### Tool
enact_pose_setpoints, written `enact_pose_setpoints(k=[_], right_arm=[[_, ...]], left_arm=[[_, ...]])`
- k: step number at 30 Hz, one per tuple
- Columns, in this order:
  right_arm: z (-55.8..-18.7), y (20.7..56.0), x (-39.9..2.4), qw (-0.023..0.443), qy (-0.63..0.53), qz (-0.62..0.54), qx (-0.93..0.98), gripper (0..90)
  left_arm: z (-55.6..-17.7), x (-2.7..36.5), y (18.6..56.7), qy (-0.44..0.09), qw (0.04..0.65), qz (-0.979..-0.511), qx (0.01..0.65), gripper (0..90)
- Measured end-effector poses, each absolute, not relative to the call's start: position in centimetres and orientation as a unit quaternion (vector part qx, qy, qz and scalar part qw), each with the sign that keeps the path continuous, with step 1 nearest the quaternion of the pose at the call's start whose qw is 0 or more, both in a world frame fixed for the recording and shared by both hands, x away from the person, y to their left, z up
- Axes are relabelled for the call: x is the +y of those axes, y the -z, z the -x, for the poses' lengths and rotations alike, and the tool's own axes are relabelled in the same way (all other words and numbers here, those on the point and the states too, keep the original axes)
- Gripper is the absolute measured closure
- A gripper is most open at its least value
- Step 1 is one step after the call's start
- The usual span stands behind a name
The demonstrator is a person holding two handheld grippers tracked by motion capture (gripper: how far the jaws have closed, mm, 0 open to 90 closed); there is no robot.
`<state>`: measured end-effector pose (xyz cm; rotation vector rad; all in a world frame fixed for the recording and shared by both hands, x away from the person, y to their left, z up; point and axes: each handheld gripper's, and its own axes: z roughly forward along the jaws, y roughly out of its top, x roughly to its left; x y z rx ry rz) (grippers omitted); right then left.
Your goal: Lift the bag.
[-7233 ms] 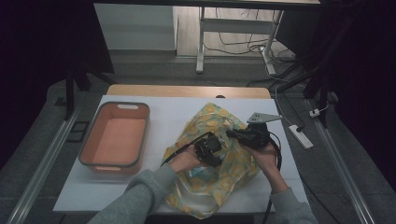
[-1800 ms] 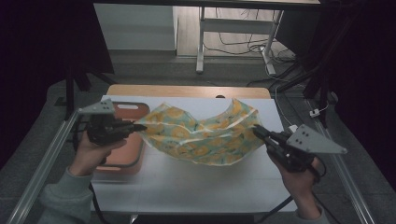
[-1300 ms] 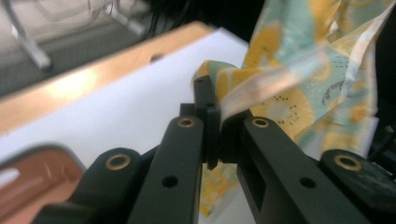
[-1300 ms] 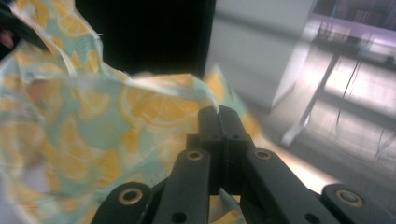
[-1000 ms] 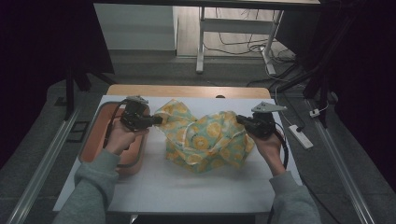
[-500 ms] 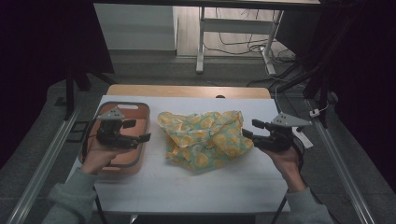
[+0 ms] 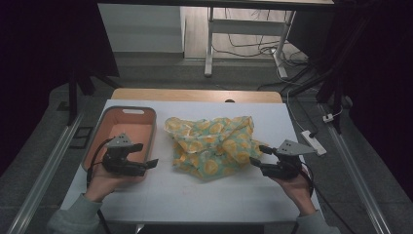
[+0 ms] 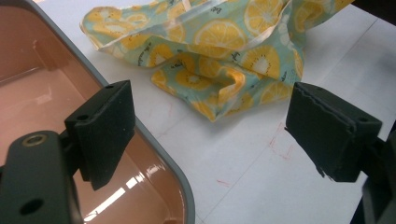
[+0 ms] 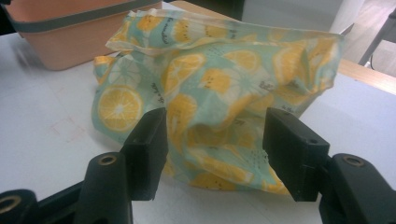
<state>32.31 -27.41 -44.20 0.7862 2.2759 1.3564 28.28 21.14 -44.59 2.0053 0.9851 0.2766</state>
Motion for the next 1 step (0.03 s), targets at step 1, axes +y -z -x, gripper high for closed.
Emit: enact_pose_setpoints(k=[1], right_arm=[[-32.31,44.20,-27.41,0.188,-0.482,-0.279,0.809,40.6]], left_arm=[[-28.28,21.14,44.59,-0.111,0.431,-0.804,0.395,16.1]])
